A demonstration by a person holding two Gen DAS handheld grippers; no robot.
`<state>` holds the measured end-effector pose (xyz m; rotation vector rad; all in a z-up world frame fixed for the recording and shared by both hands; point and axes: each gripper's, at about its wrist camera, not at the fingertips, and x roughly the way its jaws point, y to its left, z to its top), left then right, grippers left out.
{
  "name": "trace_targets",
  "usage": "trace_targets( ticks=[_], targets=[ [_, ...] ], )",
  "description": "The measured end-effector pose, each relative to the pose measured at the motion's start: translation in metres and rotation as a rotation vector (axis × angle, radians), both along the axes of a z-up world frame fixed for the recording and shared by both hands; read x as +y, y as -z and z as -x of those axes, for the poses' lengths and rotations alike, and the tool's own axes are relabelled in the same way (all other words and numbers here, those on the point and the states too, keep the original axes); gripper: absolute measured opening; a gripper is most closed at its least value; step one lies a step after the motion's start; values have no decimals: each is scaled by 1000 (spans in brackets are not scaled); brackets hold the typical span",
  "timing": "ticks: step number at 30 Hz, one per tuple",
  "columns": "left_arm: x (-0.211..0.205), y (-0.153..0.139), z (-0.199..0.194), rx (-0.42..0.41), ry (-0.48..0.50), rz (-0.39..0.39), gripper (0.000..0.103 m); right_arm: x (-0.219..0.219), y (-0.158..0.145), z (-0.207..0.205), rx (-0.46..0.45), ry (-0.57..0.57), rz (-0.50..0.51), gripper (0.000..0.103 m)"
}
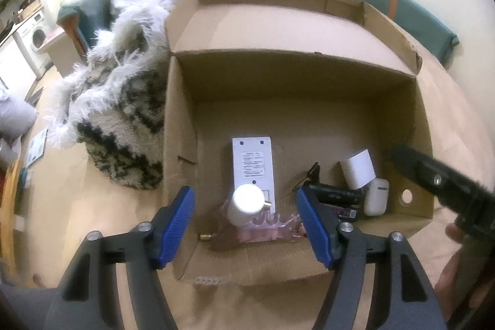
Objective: Organize rigid objects
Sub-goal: 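Withdraw both grippers from the box toward the remaining items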
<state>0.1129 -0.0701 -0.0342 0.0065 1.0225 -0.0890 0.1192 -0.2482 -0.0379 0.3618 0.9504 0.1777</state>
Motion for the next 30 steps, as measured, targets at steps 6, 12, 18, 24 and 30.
trace_targets(
  ticks=[6,12,18,24,30],
  targets=[
    [7,-3,15,6,12,-6,66,-1,-3,19,-6,-9,-4,103],
    [23,-5,31,40,-37,46,66,-4,4,41,30,-23,-147,103],
    [39,-7,50,60,-81,81,66,-3,14,60,78,11,-168,103],
    [51,-2,64,92,-127,75,66,1,24,75,119,27,-155,103],
    [60,4,73,121,-167,33,66,7,31,82,152,28,-129,103]
  ],
)
